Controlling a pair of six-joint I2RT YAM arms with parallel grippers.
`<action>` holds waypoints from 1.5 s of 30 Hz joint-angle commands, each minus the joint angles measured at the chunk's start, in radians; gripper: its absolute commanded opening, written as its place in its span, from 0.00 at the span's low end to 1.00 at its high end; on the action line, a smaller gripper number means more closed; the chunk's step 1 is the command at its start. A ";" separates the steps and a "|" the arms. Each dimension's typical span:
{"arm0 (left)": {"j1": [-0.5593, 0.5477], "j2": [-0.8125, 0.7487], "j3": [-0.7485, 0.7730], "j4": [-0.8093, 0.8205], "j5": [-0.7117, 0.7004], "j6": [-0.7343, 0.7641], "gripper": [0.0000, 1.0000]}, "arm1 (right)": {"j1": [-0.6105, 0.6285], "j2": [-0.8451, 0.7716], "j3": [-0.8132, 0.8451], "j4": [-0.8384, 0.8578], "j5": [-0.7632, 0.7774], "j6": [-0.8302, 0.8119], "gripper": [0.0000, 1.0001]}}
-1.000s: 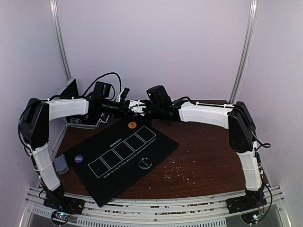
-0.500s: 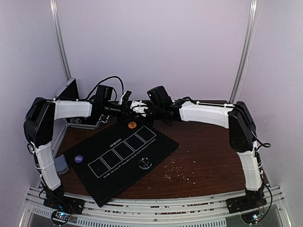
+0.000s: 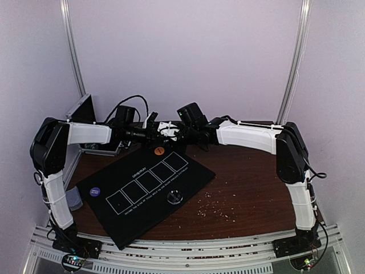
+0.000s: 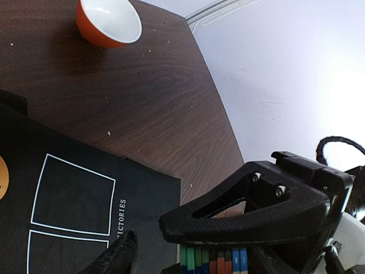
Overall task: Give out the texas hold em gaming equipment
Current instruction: Pass from the left arm to the right
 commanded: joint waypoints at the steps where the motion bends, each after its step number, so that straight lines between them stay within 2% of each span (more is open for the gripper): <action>1: 0.028 0.000 0.013 0.106 0.009 -0.014 0.66 | 0.005 0.002 0.027 -0.048 -0.034 0.005 0.00; 7: 0.044 -0.004 0.026 0.040 -0.002 0.036 0.74 | -0.004 0.008 0.025 -0.035 -0.045 0.023 0.00; 20: 0.046 0.012 0.036 0.061 0.039 0.061 0.75 | -0.003 0.059 0.064 -0.025 -0.062 0.046 0.00; 27: 0.053 0.022 0.063 0.061 0.028 0.081 0.84 | -0.005 0.095 0.088 0.000 -0.061 0.076 0.00; 42: 0.176 0.055 0.147 -0.192 -0.231 0.257 0.84 | -0.033 0.146 0.095 0.006 -0.048 0.111 0.00; 45: 0.177 0.123 0.236 -0.297 -0.400 0.317 0.79 | -0.038 0.137 0.082 0.007 -0.047 0.109 0.00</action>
